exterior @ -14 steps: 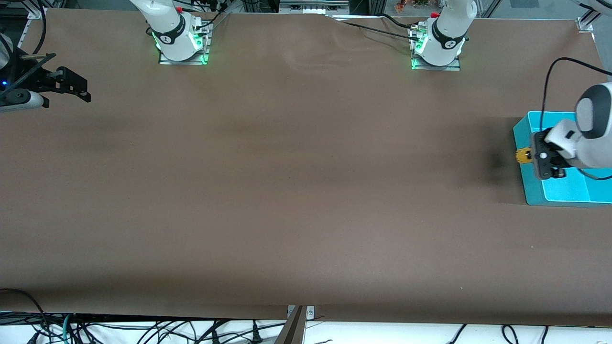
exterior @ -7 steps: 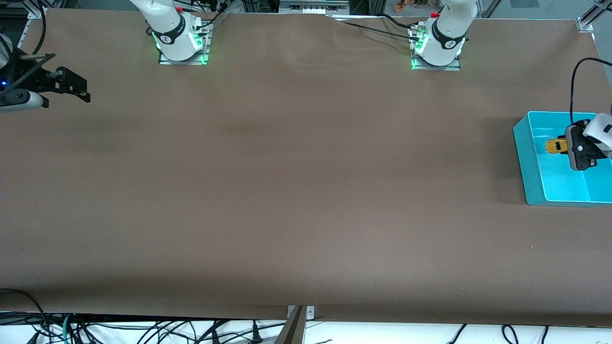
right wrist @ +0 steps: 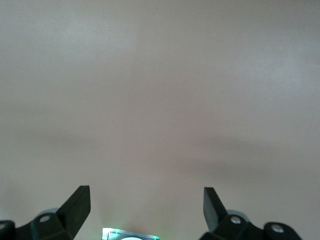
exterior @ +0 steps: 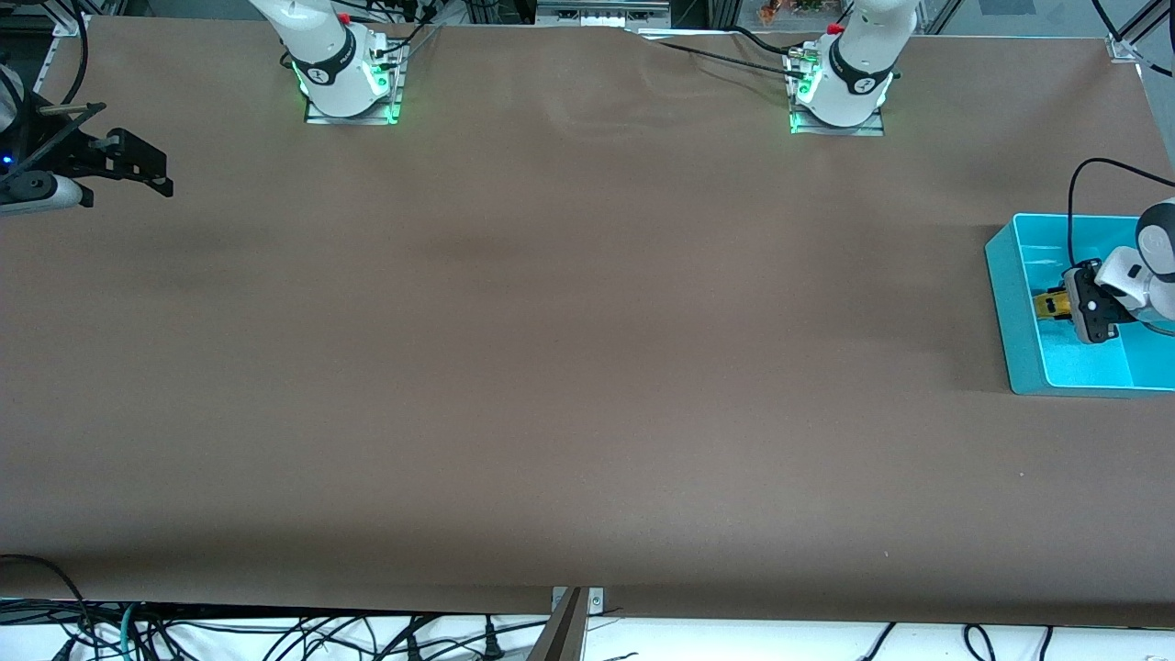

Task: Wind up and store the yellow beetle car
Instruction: 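Lower the held car into the cyan tray with the left gripper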

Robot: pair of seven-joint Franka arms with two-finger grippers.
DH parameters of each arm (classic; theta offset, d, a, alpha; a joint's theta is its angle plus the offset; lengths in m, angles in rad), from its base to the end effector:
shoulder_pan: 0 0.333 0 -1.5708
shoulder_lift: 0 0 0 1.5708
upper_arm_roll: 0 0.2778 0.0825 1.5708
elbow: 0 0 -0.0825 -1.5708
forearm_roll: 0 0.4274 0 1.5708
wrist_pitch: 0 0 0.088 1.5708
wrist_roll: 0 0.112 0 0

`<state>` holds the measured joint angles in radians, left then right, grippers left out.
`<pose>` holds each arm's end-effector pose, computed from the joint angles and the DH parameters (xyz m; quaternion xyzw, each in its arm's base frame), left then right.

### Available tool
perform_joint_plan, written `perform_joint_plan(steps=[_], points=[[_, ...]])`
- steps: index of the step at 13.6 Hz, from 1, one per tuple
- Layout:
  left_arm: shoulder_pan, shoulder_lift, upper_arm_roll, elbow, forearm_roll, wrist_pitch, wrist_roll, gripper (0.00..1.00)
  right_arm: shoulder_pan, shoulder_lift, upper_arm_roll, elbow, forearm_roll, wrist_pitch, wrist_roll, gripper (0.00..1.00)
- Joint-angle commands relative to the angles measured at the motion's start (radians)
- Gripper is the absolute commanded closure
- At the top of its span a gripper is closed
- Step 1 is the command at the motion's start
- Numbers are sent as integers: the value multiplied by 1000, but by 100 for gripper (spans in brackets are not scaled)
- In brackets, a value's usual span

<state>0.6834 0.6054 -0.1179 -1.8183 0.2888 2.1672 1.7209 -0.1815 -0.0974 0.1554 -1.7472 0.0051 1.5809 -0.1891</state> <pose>0.5242 0.3458 0.1190 0.7771 -0.6129 -0.1179 0.0809 0.5679 -0.0114 0.5475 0.9961 0.0806 -0.0354 0.0012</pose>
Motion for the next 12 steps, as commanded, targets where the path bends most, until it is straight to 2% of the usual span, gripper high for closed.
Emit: perform_joint_plan(steps=[1, 3, 5, 6, 7, 12], points=[[19, 23, -12, 20, 26, 8, 19, 87, -3, 11, 0, 29, 12, -15, 7, 0], [28, 33, -14, 13, 26, 39, 19, 85, -3, 11, -2, 29, 13, -16, 7, 0], [30, 43, -14, 14, 26, 40, 20, 74, -3, 11, 0, 29, 13, -18, 5, 0], [30, 44, -14, 11, 26, 40, 20, 48, -3, 11, 0, 29, 13, -18, 7, 0], [30, 44, -14, 11, 26, 36, 22, 0, -4, 11, 0, 29, 13, -18, 5, 0], [13, -44, -28, 28, 24, 16, 55, 0, -3, 11, -2, 29, 12, -18, 7, 0]])
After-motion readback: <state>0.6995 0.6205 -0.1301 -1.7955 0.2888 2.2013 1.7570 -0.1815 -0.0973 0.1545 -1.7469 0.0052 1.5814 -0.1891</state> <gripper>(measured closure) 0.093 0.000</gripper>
